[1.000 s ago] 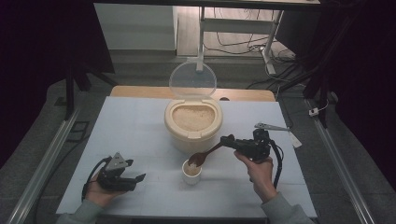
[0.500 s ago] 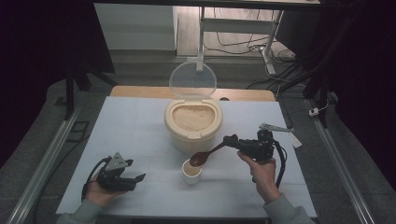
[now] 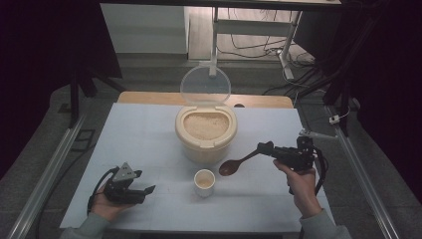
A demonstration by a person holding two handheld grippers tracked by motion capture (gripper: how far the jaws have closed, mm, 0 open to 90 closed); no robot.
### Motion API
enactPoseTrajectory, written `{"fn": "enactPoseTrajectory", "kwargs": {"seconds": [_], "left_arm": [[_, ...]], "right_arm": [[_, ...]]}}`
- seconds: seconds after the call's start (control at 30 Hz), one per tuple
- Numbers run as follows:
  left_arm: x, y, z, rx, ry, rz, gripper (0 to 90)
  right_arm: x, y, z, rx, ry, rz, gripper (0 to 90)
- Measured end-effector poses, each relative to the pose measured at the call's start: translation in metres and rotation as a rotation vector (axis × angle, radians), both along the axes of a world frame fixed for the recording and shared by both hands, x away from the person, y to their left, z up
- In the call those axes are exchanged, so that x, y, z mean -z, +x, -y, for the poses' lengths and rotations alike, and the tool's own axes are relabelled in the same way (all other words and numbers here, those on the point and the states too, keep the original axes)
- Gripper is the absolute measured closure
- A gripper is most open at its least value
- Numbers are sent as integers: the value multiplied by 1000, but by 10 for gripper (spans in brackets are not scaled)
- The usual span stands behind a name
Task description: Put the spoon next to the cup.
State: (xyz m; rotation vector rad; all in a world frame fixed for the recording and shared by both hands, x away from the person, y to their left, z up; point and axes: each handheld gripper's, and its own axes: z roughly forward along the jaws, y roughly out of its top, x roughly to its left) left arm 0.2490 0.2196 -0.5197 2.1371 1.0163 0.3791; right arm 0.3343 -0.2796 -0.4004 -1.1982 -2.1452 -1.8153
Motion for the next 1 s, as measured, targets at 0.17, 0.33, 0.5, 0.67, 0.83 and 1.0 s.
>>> {"fn": "enactPoseTrajectory", "kwargs": {"seconds": [0.17,0.33,0.5,0.67,0.83,1.0], "left_arm": [[0,0,0,1,1,-1,250],[0,0,0,2,1,-2,251],[0,0,0,3,1,-1,250],[1,0,1,4,4,-4,251],[1,0,1,5,4,-7,250],[1,0,0,5,4,-6,251]], "right_arm": [[0,1,5,-23,-60,-22,825],[8,2,-2,-76,-130,-59,825],[17,4,-7,-125,-159,-109,825],[23,6,-15,-193,-194,-151,825],[32,9,-30,-274,-238,-196,825],[40,13,-43,-305,-265,-217,824]]}}
